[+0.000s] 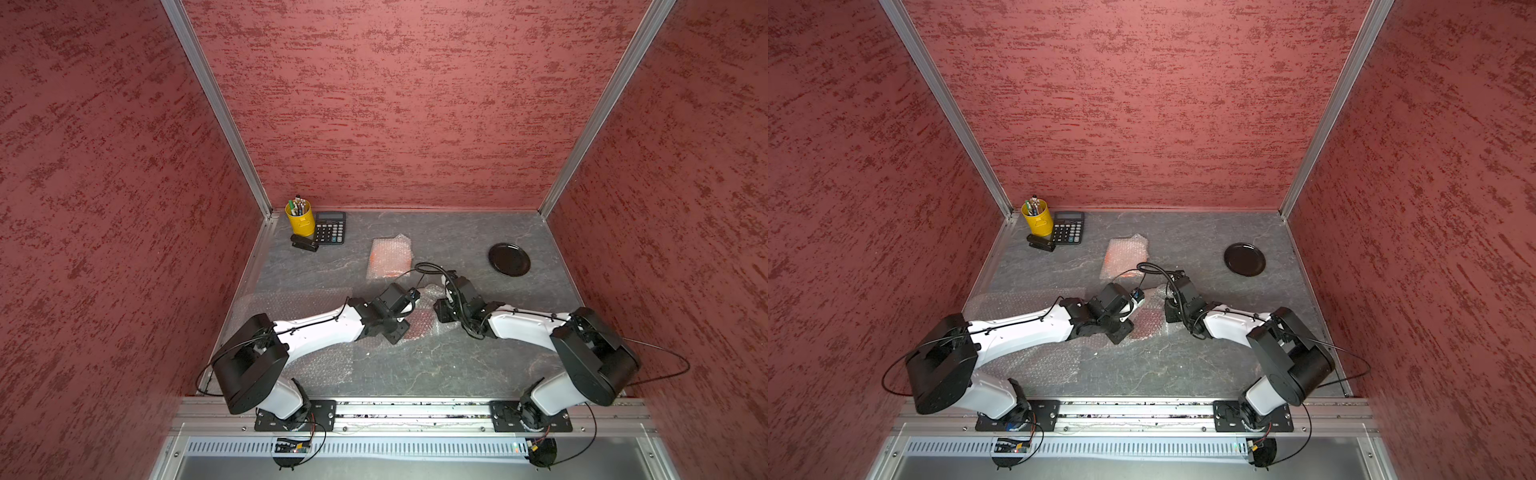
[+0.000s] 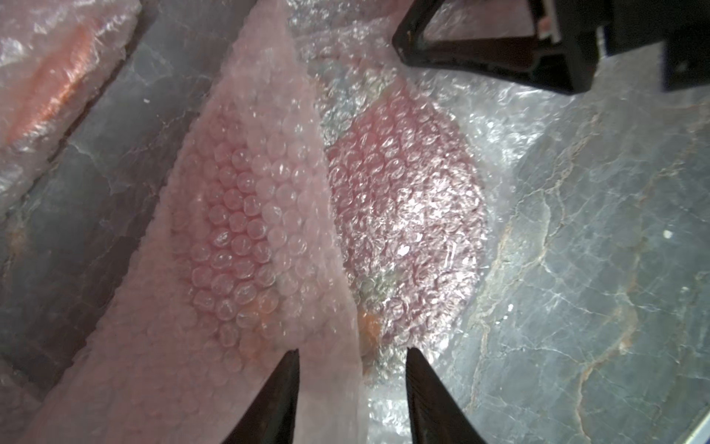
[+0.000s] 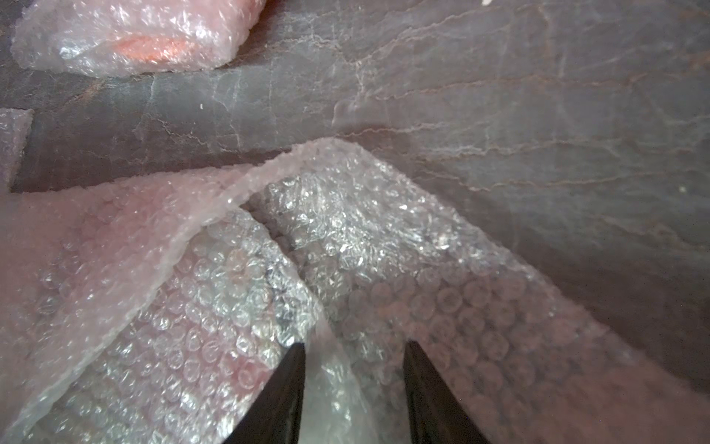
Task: Unpack dinner plates from bubble wrap
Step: Unwrap the bubble wrap at the center of the board.
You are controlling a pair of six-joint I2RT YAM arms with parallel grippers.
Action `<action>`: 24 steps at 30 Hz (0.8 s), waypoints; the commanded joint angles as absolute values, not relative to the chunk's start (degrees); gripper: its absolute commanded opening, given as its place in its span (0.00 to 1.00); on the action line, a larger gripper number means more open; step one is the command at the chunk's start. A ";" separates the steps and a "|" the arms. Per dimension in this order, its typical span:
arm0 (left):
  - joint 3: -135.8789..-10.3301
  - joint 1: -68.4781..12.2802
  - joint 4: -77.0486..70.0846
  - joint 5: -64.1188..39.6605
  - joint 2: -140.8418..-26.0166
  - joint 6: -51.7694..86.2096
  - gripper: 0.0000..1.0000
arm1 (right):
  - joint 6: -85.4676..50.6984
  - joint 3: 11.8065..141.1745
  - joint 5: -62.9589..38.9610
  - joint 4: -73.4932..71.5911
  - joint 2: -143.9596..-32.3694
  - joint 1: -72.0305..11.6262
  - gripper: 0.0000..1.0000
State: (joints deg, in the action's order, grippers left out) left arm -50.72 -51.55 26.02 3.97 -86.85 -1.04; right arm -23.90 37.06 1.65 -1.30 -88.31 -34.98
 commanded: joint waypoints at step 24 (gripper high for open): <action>-54.62 -53.35 27.14 19.64 -88.90 1.03 0.00 | -25.31 38.32 0.17 -3.41 -88.51 -34.80 0.45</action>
